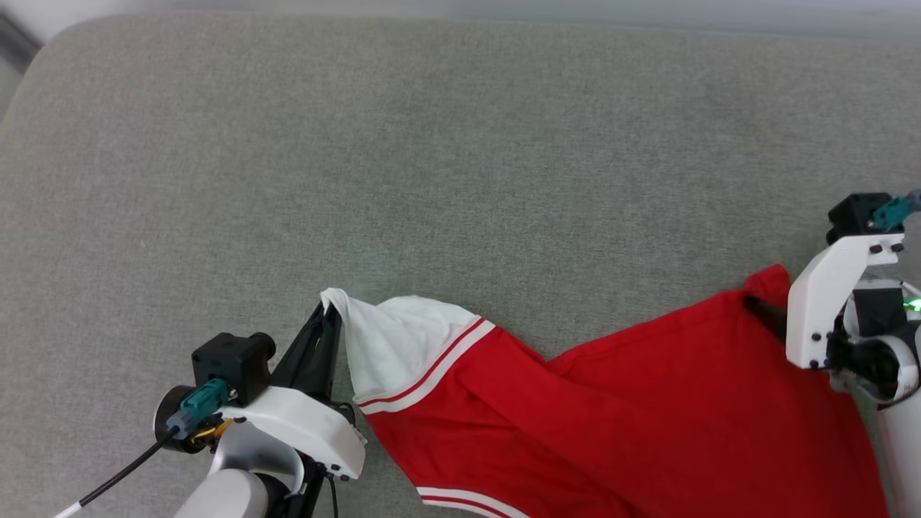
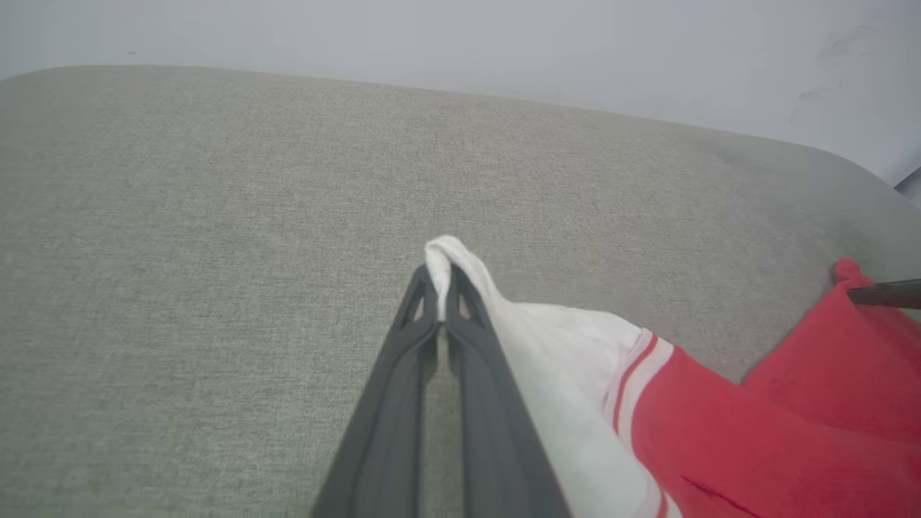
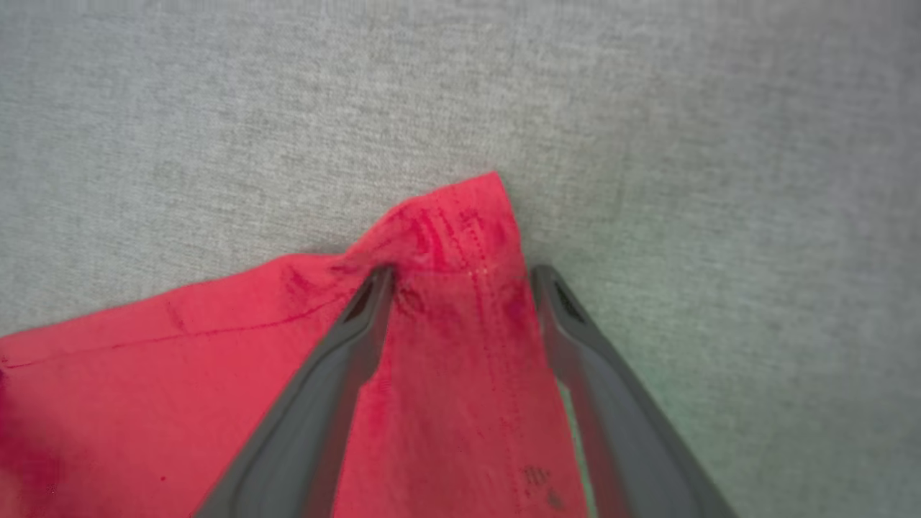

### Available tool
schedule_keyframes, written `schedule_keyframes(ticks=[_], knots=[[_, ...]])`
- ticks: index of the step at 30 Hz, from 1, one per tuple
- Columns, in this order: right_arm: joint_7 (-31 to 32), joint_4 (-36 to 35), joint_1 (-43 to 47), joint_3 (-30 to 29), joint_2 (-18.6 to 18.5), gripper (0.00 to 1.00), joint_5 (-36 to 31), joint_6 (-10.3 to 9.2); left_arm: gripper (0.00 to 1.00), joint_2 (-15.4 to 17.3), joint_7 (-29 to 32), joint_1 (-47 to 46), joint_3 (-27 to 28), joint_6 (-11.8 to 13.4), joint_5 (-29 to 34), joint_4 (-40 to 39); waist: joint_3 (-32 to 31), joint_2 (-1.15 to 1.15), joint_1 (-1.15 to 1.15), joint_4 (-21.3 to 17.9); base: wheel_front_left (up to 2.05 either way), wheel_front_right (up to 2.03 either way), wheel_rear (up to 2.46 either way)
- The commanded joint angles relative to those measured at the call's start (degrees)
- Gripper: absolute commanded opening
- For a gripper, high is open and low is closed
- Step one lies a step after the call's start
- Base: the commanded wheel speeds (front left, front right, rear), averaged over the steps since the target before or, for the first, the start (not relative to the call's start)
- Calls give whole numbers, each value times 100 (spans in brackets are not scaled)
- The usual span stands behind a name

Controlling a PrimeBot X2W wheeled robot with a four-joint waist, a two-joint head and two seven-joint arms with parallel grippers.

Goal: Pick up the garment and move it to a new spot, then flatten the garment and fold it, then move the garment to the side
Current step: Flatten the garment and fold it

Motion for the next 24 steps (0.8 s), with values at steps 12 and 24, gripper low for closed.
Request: schedule_keyframes(ticks=[12,24], knots=[[64,545,103,506,42,0,325,-1,0,19,-66,35,43,8,-99,301,-257,0,-1,-54,0,0,0],[-1457,123,-134,472,-17,0,-45,-3,0,297,-51,-755,526,-189,-354,885,-1285,0,-1,-458,0,0,0]])
